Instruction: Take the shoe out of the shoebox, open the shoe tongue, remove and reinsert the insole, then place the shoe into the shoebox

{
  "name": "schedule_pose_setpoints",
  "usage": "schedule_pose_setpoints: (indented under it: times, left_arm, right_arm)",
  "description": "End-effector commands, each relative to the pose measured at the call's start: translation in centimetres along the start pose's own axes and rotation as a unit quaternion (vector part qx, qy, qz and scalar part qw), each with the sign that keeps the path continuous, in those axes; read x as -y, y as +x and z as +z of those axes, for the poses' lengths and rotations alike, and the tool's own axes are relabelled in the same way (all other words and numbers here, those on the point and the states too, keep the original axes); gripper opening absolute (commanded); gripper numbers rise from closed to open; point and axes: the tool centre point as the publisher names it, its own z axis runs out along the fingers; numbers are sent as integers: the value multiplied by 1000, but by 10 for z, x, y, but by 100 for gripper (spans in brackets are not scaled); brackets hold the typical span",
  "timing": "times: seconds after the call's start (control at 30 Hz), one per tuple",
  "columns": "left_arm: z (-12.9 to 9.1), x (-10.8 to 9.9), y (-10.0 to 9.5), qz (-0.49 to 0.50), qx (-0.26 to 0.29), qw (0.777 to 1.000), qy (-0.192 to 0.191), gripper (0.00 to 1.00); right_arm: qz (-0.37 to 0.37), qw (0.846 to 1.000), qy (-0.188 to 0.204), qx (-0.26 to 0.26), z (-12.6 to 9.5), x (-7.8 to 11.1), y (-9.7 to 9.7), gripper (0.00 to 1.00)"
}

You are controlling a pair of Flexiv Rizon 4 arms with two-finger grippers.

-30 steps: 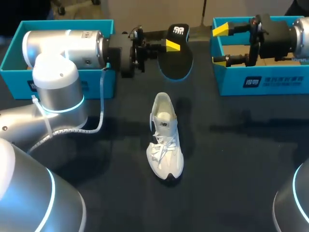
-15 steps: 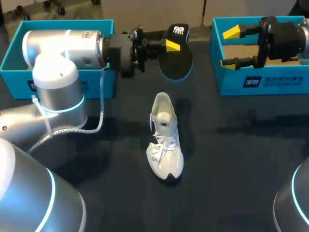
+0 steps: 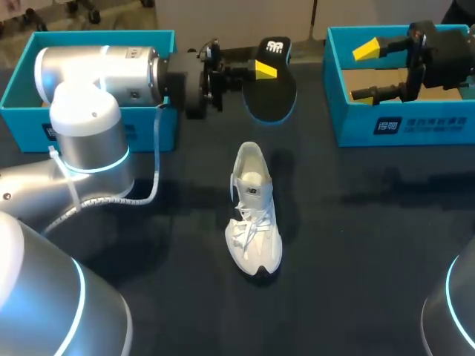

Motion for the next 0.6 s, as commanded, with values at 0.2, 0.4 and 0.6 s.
schedule_pose_setpoints:
  times: [0.2, 0.4, 0.6]
  left_arm:
    - [-12, 36, -14, -326, 18, 945, -14, 0]
    - [-15, 40, -20, -476, 9, 879, -14, 0]
    - [-18, 44, -22, -626, -5, 780, -6, 0]
  right_arm:
    - [0, 1000, 0, 1, 1, -1, -1, 100]
    - [0, 1000, 0, 1, 1, -1, -1, 100]
    - [0, 1000, 0, 1, 1, -1, -1, 100]
